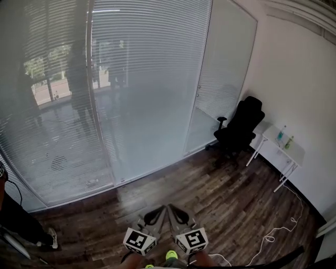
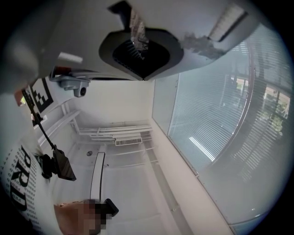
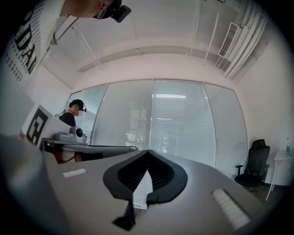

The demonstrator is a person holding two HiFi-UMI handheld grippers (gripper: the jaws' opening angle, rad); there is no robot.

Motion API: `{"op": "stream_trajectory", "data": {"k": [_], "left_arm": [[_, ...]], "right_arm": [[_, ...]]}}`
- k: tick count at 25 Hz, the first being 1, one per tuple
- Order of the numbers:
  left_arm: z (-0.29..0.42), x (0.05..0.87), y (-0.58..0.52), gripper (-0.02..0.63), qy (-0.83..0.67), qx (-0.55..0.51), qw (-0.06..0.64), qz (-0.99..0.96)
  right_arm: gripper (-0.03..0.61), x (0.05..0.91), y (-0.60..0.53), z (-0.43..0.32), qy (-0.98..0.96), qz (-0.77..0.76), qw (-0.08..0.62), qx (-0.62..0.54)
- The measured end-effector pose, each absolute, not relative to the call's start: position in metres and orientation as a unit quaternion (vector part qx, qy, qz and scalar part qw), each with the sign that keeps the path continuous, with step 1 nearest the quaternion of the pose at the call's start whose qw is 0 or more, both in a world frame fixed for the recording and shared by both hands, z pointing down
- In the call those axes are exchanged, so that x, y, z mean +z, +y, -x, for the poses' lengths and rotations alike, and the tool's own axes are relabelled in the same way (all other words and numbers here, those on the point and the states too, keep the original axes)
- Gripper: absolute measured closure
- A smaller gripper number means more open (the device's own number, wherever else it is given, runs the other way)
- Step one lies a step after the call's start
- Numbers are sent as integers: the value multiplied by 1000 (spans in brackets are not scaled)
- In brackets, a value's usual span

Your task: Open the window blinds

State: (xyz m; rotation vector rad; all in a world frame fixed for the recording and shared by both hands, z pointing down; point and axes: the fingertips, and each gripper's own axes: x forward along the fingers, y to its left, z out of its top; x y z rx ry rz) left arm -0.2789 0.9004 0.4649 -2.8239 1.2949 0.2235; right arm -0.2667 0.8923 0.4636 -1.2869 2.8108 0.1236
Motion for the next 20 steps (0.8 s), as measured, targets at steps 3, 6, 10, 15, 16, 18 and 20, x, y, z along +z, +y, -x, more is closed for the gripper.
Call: {"op": "stream_trajectory", "data": {"k": [3, 6, 10, 15, 16, 18, 20], "left_arm": [[268, 469, 882, 623, 418, 66, 13, 906], [256, 465, 861, 622, 425, 63, 13, 903], [236, 466, 832, 622, 434, 65, 7, 899], [202, 470, 802, 622, 437, 55, 9, 898], [196, 471, 795, 622, 437, 54, 9, 898], [185, 472, 783, 622, 438, 53, 13, 897], [173, 471, 776, 622, 438, 54, 17, 897]], "right_arm": [[571, 467, 874, 256, 911, 410, 22, 36], [571, 467, 852, 244, 914, 404, 25, 34], [571, 465, 824, 224, 918, 395, 18, 37], [571, 470, 794, 192, 919, 393, 7, 37], [571, 471, 788, 186, 919, 393, 7, 37], [571, 472, 778, 173, 918, 395, 10, 36], [571, 471, 773, 162, 918, 395, 13, 36]]}}
